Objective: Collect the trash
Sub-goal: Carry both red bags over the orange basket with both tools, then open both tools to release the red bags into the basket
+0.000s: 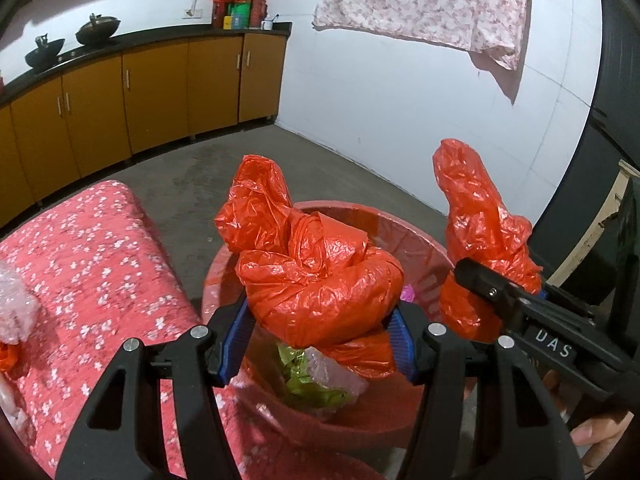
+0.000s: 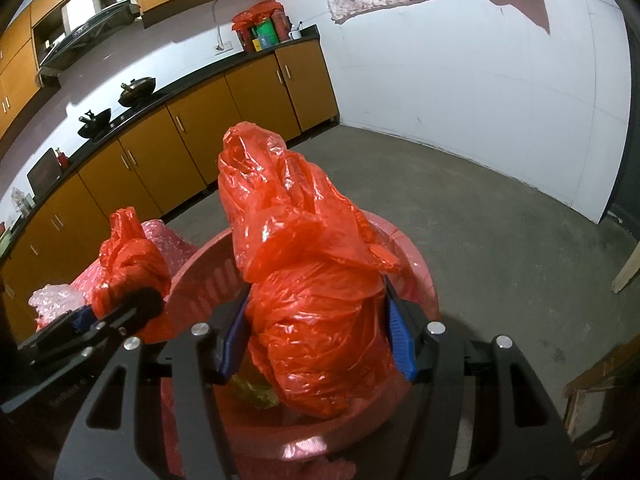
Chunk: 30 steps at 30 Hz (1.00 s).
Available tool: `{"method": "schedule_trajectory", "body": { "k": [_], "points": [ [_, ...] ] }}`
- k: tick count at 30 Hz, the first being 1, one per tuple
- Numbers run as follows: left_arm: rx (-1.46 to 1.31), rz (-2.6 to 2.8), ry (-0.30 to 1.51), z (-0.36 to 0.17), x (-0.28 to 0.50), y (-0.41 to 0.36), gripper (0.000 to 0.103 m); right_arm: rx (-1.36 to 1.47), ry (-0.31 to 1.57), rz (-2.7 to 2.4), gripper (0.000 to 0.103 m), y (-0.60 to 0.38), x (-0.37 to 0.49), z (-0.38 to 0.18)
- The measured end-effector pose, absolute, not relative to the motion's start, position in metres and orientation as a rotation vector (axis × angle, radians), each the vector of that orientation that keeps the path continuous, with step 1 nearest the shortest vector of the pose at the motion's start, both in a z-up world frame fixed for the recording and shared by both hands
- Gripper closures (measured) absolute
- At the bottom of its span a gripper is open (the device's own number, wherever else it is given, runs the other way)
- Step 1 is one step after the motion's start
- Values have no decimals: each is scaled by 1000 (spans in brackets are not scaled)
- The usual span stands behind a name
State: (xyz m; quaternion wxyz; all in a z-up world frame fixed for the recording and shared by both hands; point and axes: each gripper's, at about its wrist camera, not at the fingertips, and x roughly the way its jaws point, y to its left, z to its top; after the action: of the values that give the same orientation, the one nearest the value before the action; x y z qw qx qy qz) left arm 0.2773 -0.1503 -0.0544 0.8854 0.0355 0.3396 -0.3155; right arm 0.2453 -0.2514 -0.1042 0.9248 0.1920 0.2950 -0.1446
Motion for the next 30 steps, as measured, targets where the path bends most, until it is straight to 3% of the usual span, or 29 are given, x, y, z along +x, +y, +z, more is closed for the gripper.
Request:
{"method": "schedule_trajectory", "body": {
  "k": [14,24,30],
  "points": [
    [79,-673,743,-70,290,-161,43,429,590,-288,44,-255,244,-115],
    [47,-649,775,-74,294,-150,28,448,573,-302,31,-268,231,-110],
    [27,-607,776,-74,293,-134,18,429,545,-368,11,-272,221,-105]
  ]
}}
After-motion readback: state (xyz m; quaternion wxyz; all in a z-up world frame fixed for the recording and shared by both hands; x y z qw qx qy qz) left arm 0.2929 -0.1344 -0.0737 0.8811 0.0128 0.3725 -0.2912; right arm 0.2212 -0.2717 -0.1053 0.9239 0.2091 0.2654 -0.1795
